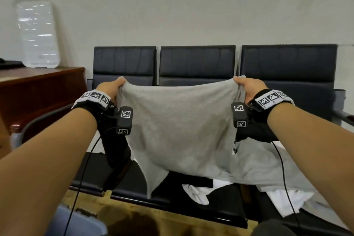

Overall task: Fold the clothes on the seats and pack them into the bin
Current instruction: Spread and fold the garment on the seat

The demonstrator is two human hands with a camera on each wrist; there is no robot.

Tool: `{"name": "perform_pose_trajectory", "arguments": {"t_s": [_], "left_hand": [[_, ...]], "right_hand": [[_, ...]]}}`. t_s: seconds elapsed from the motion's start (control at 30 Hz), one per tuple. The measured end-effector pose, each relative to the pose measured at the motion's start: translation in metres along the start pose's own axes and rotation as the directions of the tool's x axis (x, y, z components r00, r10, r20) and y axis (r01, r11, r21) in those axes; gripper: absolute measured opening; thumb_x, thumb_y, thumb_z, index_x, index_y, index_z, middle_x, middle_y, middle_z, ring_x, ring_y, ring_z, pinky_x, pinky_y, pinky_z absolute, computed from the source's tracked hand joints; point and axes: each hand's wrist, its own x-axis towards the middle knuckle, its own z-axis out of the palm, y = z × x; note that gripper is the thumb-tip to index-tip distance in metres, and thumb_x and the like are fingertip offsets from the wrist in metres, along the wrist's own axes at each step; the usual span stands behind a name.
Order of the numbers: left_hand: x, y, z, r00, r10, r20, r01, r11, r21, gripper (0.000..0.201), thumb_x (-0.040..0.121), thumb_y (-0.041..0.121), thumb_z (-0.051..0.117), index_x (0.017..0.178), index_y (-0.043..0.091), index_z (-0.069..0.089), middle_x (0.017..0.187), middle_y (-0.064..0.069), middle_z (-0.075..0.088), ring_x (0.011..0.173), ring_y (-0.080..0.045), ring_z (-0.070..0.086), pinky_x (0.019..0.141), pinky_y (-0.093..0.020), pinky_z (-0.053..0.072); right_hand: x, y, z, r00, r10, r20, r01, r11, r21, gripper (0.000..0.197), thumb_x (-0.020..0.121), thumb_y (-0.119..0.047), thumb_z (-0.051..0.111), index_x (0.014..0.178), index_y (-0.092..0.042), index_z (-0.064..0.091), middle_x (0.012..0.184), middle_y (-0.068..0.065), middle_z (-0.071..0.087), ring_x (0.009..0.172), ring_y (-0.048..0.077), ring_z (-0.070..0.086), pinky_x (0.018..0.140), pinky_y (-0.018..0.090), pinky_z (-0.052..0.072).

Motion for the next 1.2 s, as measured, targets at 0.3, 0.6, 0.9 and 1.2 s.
{"name": "perform_pose_trajectory", "arguments": {"t_s": [0.3, 0.6, 0.9, 1.2], "left_hand": [[-0.018, -0.006, 0.014, 0.987, 0.123, 0.099, -0.142, 0.967, 0.210, 0.041, 0.088, 0.007, 0.056, 0.129, 0.009, 0.054, 0.121, -0.026, 0.059, 0.075, -0.026, 0.056, 0.074, -0.042, 0.051], [0.055, -0.045, 0.030, 0.988, 0.072, 0.134, -0.115, 0.929, 0.352, 0.023, 0.089, -0.002, 0.053, 0.095, 0.012, 0.070, 0.091, -0.014, 0.064, 0.071, -0.027, 0.058, 0.065, -0.032, 0.053], [0.138, -0.034, 0.094, 0.980, 0.148, 0.136, -0.201, 0.746, 0.634, 0.025, 0.086, -0.003, 0.050, 0.089, 0.009, 0.071, 0.081, -0.014, 0.063, 0.066, -0.029, 0.054, 0.063, -0.029, 0.046], [0.127, 0.041, 0.089, 0.880, 0.464, 0.100, -0.421, 0.666, 0.615, 0.034, 0.083, 0.020, 0.072, 0.116, 0.017, 0.068, 0.106, -0.005, 0.068, 0.101, -0.021, 0.063, 0.094, -0.030, 0.048]], "right_hand": [[0.027, 0.020, -0.003, 0.999, -0.047, 0.008, 0.047, 0.985, -0.168, 0.042, 0.086, 0.013, 0.054, 0.125, -0.004, 0.056, 0.119, 0.022, 0.059, 0.108, 0.037, 0.061, 0.092, 0.051, 0.052], [0.103, 0.043, -0.010, 0.986, 0.009, 0.164, 0.136, 0.517, -0.845, 0.021, 0.073, -0.001, 0.079, 0.094, -0.005, 0.077, 0.093, 0.020, 0.073, 0.091, 0.034, 0.070, 0.087, 0.050, 0.057], [0.210, 0.048, 0.008, 0.975, -0.221, 0.006, 0.125, 0.531, -0.838, 0.011, 0.080, -0.014, 0.077, 0.089, -0.009, 0.075, 0.074, 0.009, 0.069, 0.067, 0.020, 0.063, 0.067, 0.033, 0.055], [0.200, -0.029, 0.011, 0.813, -0.580, -0.051, 0.477, 0.714, -0.513, 0.017, 0.091, -0.009, 0.058, 0.101, -0.009, 0.071, 0.072, 0.009, 0.067, 0.050, 0.009, 0.065, 0.052, 0.021, 0.055]]}}
